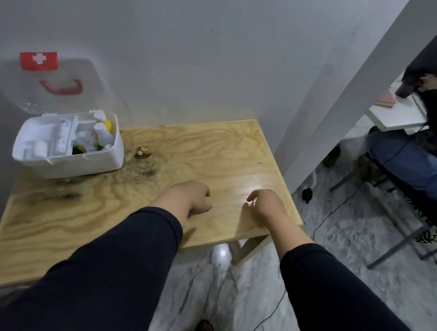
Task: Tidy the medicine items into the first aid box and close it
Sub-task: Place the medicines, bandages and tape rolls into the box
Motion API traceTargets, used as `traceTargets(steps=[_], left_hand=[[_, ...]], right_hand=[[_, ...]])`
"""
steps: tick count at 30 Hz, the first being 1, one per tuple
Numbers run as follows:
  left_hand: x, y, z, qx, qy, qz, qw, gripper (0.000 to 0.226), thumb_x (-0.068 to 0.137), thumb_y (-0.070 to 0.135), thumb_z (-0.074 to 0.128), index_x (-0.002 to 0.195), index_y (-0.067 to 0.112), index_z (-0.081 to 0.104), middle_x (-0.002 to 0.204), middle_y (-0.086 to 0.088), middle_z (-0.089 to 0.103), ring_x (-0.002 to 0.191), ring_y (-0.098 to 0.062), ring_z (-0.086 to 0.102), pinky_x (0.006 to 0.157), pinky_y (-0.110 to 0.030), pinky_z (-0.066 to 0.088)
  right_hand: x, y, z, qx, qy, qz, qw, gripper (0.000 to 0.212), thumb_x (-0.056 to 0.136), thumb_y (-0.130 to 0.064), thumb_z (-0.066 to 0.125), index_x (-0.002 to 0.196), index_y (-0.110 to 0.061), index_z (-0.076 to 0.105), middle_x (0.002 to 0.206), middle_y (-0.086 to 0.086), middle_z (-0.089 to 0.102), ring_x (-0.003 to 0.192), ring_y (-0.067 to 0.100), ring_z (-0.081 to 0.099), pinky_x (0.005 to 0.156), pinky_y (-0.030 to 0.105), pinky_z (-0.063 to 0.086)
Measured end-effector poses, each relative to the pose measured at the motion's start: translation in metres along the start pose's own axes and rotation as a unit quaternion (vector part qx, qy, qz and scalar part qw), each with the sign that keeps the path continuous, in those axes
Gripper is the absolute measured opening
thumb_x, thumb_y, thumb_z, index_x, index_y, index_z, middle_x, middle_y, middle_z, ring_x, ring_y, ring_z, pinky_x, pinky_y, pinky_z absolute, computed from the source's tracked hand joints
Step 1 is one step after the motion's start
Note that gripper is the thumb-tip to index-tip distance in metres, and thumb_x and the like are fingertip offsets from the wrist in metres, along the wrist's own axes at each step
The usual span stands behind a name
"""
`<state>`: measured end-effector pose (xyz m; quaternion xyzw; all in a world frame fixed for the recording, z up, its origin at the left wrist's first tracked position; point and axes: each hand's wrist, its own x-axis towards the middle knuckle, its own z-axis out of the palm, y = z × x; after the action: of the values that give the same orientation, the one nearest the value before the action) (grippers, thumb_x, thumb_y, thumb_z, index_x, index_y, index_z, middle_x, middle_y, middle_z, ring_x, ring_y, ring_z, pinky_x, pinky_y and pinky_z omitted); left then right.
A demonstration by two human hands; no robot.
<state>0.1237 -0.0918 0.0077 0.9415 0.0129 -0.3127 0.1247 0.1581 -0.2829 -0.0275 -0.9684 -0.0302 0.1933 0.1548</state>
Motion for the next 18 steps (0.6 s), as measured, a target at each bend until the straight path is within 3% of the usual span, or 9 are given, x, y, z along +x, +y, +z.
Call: traceTargets(steps=[4, 10, 18], left_hand=[[-0.021, -0.025, 0.001, -0.026, 0.015, -0.040, 0.999, 0.054, 0.095, 0.035, 0.052, 0.143, 0.011, 0.045, 0.141, -0.008, 0.053, 0.124, -0.027, 0.055, 0.103, -0.039, 0.047], [-0.052, -0.066, 0.010, -0.070, 0.024, -0.087, 0.993, 0.055, 0.092, 0.033, 0.057, 0.140, 0.007, 0.046, 0.141, -0.010, 0.053, 0.125, -0.028, 0.054, 0.104, -0.038, 0.046], [-0.078, -0.102, 0.029, -0.092, 0.008, -0.122, 0.988, 0.053, 0.092, 0.036, 0.053, 0.139, 0.011, 0.049, 0.137, -0.009, 0.056, 0.121, -0.027, 0.056, 0.102, -0.039, 0.047]], right_hand=[[-0.013, -0.050, 0.003, 0.005, -0.047, -0.086, 0.995, 0.035, 0.087, -0.006, 0.046, 0.110, -0.020, 0.069, 0.117, 0.009, 0.066, 0.104, 0.027, 0.063, 0.072, 0.025, 0.043], [-0.039, -0.121, 0.025, -0.019, -0.072, -0.205, 0.976, 0.036, 0.088, -0.010, 0.051, 0.121, -0.015, 0.064, 0.117, 0.012, 0.068, 0.112, 0.026, 0.060, 0.087, 0.029, 0.048], [-0.047, -0.140, 0.064, -0.122, -0.120, -0.223, 0.960, 0.037, 0.085, -0.003, 0.056, 0.118, -0.017, 0.064, 0.122, 0.011, 0.062, 0.111, 0.027, 0.059, 0.085, 0.029, 0.049]])
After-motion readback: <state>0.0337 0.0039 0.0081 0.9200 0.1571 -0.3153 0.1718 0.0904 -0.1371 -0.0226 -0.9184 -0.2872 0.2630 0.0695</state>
